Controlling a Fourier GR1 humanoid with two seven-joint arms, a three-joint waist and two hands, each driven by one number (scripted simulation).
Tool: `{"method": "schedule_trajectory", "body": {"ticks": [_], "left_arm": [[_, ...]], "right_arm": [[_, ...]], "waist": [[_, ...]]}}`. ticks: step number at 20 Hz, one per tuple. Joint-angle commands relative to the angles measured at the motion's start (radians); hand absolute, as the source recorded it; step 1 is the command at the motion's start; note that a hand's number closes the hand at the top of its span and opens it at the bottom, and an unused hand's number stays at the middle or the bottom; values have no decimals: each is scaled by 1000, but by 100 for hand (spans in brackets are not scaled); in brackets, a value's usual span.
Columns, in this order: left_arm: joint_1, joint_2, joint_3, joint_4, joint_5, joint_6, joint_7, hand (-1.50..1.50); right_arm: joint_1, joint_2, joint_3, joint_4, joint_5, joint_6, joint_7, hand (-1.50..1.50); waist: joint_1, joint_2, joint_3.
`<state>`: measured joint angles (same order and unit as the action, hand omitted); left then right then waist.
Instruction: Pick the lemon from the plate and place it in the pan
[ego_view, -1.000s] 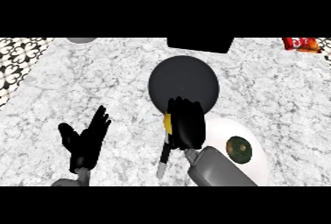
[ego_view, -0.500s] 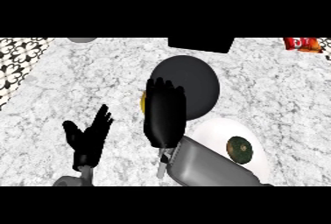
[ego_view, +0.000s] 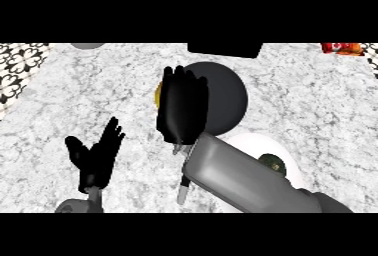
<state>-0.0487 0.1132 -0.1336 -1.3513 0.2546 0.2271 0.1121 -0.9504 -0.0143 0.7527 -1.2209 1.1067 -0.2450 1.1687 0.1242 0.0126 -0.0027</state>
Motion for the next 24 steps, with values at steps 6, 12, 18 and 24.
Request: {"method": "schedule_trajectory", "body": {"ticks": [6, 12, 18, 24], "left_arm": [[27, 24, 23, -22, 19, -21, 6, 0], [36, -2, 17, -9, -4, 6, -34, 0], [42, 8, 4, -51, -4, -2, 4, 0], [26, -28, -18, -58, -22, 24, -1, 0]], "right_arm": [[-92, 14, -79, 315, 4, -217, 76, 150], [-75, 14, -191, 479, -16, -411, -48, 150], [-138, 14, -305, 717, -98, -515, -227, 150], [-152, 14, -407, 880, -207, -405, -356, -150]], "waist": [[-36, 7, 2], [-49, 14, 3], [-21, 22, 3], [-19, 27, 4]]}}
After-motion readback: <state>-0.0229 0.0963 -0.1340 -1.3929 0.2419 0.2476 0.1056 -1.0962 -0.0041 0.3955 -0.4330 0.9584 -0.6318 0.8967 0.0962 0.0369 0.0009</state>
